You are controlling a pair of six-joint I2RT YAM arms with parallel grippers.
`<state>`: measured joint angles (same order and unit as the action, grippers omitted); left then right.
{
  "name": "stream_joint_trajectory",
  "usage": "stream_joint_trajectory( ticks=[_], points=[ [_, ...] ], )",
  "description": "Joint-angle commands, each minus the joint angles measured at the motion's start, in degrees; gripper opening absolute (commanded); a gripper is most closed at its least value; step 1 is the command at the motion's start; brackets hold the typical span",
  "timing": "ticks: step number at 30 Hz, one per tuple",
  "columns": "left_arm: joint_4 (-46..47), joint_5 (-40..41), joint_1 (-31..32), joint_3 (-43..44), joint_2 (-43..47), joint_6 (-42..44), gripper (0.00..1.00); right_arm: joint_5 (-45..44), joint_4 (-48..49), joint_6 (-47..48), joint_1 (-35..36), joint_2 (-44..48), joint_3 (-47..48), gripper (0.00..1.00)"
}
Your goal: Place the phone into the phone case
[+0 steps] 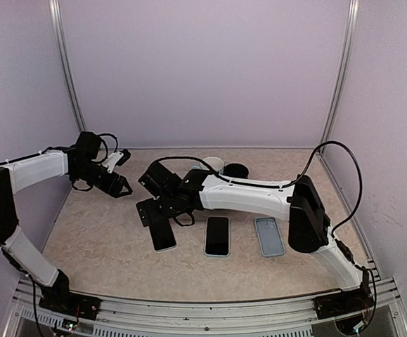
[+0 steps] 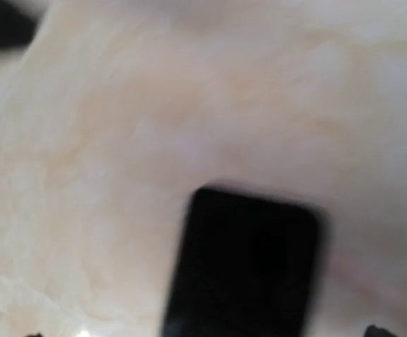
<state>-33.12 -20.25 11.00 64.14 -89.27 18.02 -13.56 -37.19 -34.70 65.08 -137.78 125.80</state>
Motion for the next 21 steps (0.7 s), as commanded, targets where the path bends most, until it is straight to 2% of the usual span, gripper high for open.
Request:
stream_joint_trajectory(
  ticks=[1,7,10,16,21],
  points=[
    [3.74,1.15,1.59,-1.73,1.33,-4.48,0.74,-2.25,-10.90,-0.80,2.22,-8.94,9.50,0.99],
    [4.20,7.35,8.55,-1.56,1.23,-3.44,0.78,-10.34,-8.02,4.07,5.05,-10.86,9.19,0.99],
    [4.73,9.00,11.24,-2.01,1.49,-2.57,0.79,-10.68,-8.49,3.82,5.28,-11.94,9.41,0.99],
    [4.56,9.43,11.72,-2.44,1.27,-2.20,0.80,-1.09,-10.03,0.89,3.87,-14.65,5.94,0.99],
    [4.50,9.30,11.93,-2.36,-0.07,-2.36,0.80,4.55,-4.71,0.21,2.53,-8.22,-4.57,0.99]
  ],
)
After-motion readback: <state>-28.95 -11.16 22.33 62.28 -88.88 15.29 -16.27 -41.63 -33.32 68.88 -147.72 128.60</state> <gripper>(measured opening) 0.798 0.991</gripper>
